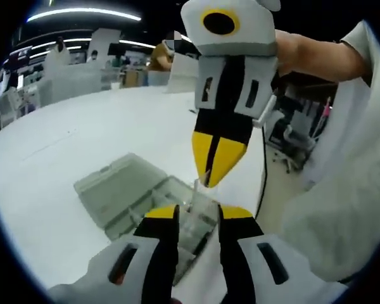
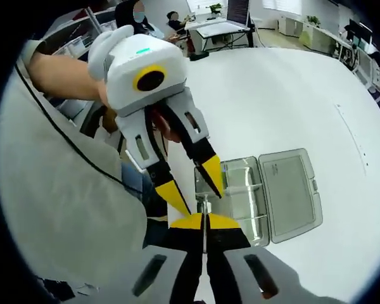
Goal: Insert the divider into the dual guide fixture by aligning both edges with the guide slots and pushing it downward to the bottom, including one-sided entry, uneven engagement, binding, and posture correction.
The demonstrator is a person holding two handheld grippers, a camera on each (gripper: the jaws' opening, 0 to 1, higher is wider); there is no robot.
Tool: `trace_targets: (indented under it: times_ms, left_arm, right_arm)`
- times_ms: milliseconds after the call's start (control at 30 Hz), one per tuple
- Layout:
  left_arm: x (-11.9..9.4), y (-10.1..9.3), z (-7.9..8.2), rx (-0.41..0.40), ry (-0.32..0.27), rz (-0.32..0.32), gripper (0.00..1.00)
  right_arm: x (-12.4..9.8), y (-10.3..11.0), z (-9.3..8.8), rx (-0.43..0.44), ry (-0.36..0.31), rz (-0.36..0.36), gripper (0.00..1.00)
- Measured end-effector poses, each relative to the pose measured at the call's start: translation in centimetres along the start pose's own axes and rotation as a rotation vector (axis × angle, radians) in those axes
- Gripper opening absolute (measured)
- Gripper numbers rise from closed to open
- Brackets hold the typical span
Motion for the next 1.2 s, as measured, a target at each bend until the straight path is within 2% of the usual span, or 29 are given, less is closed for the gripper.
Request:
trace_targets:
  times_ms: [100, 300, 900, 1200]
  left_arm:
    - [-0.4, 0.1, -0.1, 0.008, -0.001, 0.015, 0.3]
    - [-0.8, 0.4, -0.4, 0.018, 0.016, 0.052, 0.33]
    - [-1.6, 0.5, -0.5, -0.022, -0.01, 0.131, 0.54]
    - [-2.0, 1.0, -0.9, -0.036, -0.02, 0.164, 0.56]
  right_arm:
    - [0.0, -0.1, 0.2, 0.003, 0.002, 0.001, 0.0]
    - [0.2, -0.5, 0.2, -0.006, 0.032, -0.016, 0.0]
    - [1.7, -1.5, 1.0, -0.068, 0.096, -0.064, 0.0]
    - [2.4, -1.9, 0.8, -0.094, 0.121, -0.077, 0.0]
Point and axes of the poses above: the point that each gripper's makers call its tool centre point, and the gripper's own axes: x roughly forward along the fingers, y roughly to its left, z roughly out of its top, the point moved 4 cm from there along -x, roughly backward along the fingers, and after that the axes turned 3 degrees about z, right-handed, at the moved point
